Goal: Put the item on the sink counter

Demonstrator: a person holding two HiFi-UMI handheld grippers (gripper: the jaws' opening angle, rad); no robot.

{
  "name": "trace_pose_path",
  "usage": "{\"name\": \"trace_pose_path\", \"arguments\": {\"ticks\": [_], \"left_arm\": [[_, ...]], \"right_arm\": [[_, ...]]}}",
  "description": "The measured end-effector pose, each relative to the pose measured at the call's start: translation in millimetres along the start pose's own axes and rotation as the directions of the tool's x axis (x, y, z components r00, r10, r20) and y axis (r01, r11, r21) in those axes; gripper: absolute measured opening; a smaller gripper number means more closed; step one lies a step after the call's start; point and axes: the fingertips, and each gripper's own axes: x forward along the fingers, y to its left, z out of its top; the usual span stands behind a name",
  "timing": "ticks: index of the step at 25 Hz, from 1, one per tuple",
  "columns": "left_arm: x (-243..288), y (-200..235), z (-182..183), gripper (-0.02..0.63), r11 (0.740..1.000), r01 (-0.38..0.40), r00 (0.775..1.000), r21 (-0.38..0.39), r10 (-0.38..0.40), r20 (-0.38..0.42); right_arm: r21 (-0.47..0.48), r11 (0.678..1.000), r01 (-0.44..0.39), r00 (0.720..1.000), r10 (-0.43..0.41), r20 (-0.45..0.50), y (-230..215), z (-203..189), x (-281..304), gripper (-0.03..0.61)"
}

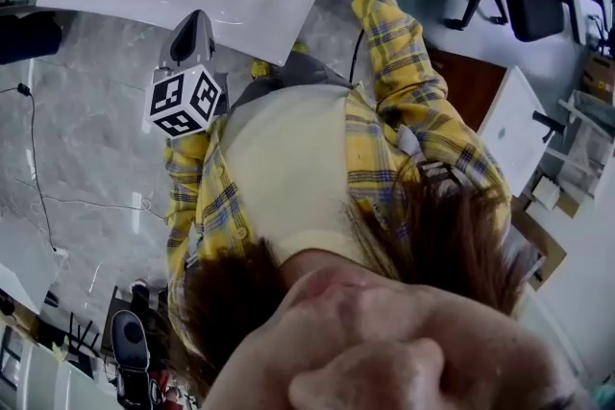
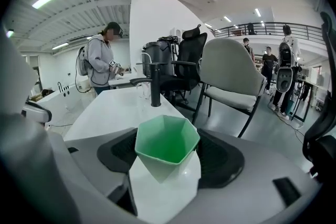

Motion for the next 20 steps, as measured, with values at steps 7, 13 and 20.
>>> {"name": "trace_pose_path", "arguments": {"ticks": [7, 13, 20], "left_arm": [[9, -3, 10, 0.006, 0.997, -0.075, 0.997, -0.006, 0.075, 0.022], [18, -10, 18, 0.006, 0.995, -0.104, 0.993, -0.015, 0.104, 0.046], [18, -13, 20, 0.006, 0.99, -0.134, 0.989, -0.036, 0.136, 0.062]], "right_arm": [[-0.031, 0.999, -0.031, 0.999, 0.031, 0.007, -17, 7, 22, 0.337], [-0.049, 0.996, -0.076, 0.997, 0.076, -0.01, -18, 5, 34, 0.337], [-0.093, 0.99, -0.104, 0.995, 0.104, -0.002, -17, 6, 36, 0.337]]}}
